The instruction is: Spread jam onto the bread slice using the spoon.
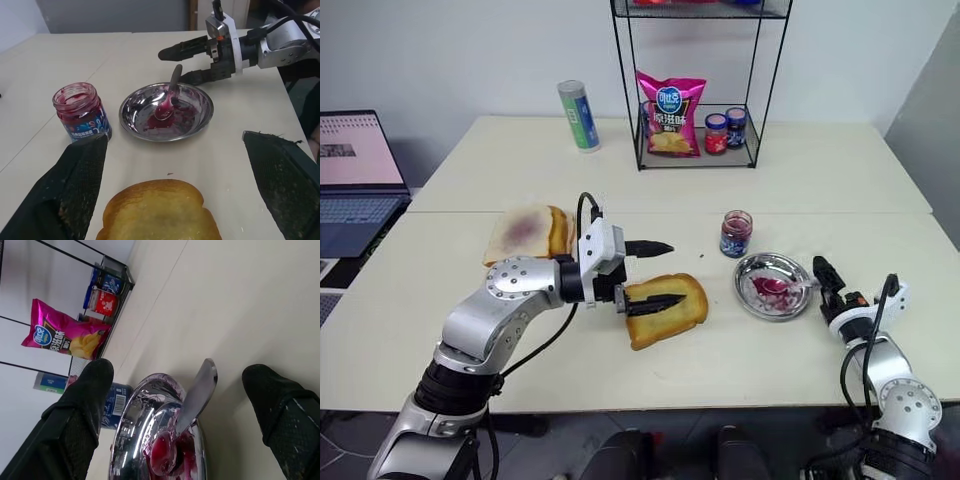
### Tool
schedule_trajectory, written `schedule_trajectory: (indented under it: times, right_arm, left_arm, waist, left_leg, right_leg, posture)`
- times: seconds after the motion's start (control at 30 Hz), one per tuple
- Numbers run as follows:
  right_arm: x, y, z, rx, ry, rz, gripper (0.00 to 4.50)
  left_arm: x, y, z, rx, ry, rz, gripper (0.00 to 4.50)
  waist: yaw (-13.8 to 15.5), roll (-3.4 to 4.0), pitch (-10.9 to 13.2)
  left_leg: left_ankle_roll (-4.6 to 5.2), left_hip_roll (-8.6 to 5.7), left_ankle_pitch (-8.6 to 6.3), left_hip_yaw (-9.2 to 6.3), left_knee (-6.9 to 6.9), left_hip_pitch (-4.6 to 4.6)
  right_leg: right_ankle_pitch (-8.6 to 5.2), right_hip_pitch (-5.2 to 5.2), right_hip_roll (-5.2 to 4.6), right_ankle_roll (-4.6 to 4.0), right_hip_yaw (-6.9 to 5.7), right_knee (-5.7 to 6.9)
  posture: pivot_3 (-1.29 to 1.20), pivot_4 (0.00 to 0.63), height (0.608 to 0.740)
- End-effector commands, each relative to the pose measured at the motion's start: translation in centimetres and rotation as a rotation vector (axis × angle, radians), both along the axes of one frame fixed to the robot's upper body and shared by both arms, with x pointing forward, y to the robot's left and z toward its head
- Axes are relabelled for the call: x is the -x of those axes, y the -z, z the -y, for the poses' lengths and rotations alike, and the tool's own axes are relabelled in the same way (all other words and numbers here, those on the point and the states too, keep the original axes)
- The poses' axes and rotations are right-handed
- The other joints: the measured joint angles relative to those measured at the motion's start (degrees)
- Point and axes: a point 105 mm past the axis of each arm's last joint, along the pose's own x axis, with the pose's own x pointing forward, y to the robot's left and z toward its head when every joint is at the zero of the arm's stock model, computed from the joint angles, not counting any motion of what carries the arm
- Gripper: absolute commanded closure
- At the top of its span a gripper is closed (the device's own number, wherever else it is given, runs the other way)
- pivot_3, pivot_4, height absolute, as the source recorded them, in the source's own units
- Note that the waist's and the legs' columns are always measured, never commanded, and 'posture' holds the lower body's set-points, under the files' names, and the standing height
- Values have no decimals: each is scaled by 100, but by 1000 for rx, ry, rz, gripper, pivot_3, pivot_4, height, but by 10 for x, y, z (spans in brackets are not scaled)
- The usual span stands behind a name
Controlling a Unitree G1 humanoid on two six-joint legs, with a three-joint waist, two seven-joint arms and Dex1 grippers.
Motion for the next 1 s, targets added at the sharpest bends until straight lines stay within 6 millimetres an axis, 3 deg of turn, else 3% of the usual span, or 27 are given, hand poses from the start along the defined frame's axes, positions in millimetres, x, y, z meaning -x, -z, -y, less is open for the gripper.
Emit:
schedule_trajectory:
  times: [0.03, 0.1, 0.2, 0.4, 0.7, 0.8, 1.0]
  right_arm:
    - [-6, 0, 3, 2, 26, 26, 0]
    - [-8, 3, 3, -10, 29, 30, 0]
    - [-10, 7, 7, -50, 51, 34, 444]
    - [-13, 8, 5, -81, 50, 50, 2004]
    - [-10, 11, 2, -75, 32, 52, 3655]
    - [-10, 10, 2, -82, 35, 54, 4438]
    - [-9, 9, -1, -61, 17, 58, 4438]
  left_arm:
    - [9, -14, 8, 26, 33, 41, 12]
    - [9, -15, 9, 26, 33, 39, 12]
    - [8, -16, 8, 20, 37, 41, 0]
    - [6, -15, 6, 15, 32, 40, 0]
    - [6, -7, 6, 3, 31, 38, 0]
    - [5, -7, 6, 4, 34, 40, 0]
    - [2, -9, 6, 9, 25, 47, 0]
  waist:
    - [-1, 0, 0]
    - [-1, 0, 0]
    - [-2, -1, -1]
    - [-8, -1, 0]
    - [-14, -11, -6]
    - [-13, -23, -13]
    - [-8, -29, -17]
  left_leg:
    - [0, 0, 0, 2, 3, 0]
    - [0, 2, 0, 10, 11, 1]
    - [3, 3, 1, 27, 15, 6]
    - [8, 5, 0, 49, 12, 9]
    - [13, 9, 0, 71, 15, 5]
    - [16, 9, 0, 73, 17, 6]
    - [20, 9, 0, 75, 17, 4]
  right_leg:
    - [2, 0, 1, 1, 3, 0]
    - [9, 1, 3, -1, 11, -2]
    - [11, 2, 5, -8, 30, -7]
    - [15, -5, 8, -4, 54, -7]
    - [34, -17, 10, 16, 74, -11]
    - [33, -15, 10, 12, 77, -17]
    - [23, -15, 5, -5, 78, -18]
  posture:
    - [0, 150, 740]
    - [0, 150, 740]
    - [0, 150, 740]
    - [0, 150, 740]
    - [0, 150, 740]
    - [0, 150, 740]
    - [0, 150, 740]
